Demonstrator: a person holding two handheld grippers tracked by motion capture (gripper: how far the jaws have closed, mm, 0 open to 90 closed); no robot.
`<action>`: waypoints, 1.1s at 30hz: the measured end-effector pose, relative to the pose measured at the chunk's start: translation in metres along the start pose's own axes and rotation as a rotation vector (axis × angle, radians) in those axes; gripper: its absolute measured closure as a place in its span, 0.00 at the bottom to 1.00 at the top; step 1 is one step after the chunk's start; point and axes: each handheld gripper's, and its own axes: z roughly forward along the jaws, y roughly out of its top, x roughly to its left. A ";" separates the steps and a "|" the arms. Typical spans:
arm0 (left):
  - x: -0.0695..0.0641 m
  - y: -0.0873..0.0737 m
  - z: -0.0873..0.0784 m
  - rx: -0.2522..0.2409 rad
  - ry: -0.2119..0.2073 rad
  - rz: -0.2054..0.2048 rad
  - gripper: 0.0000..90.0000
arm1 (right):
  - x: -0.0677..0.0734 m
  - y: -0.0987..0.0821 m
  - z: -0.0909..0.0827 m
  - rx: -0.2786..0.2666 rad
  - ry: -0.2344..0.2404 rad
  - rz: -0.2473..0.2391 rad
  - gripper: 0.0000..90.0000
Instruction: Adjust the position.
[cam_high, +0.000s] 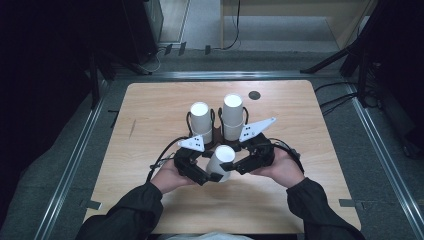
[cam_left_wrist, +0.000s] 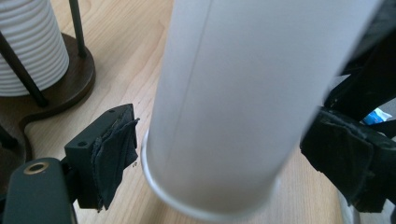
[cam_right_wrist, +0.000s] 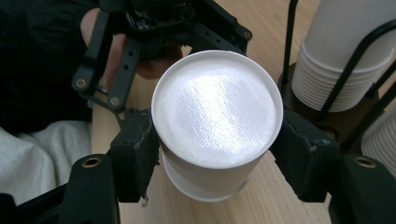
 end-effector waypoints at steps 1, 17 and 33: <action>0.000 0.000 0.000 -0.004 -0.002 0.003 0.13 | 0.003 0.002 0.001 -0.006 0.012 -0.001 0.39; -0.004 0.007 -0.009 0.024 -0.032 0.062 0.32 | 0.000 0.001 0.000 -0.029 0.026 0.017 0.25; 0.009 0.011 -0.037 0.136 0.017 0.121 0.32 | -0.007 -0.020 0.010 0.027 0.010 -0.017 0.28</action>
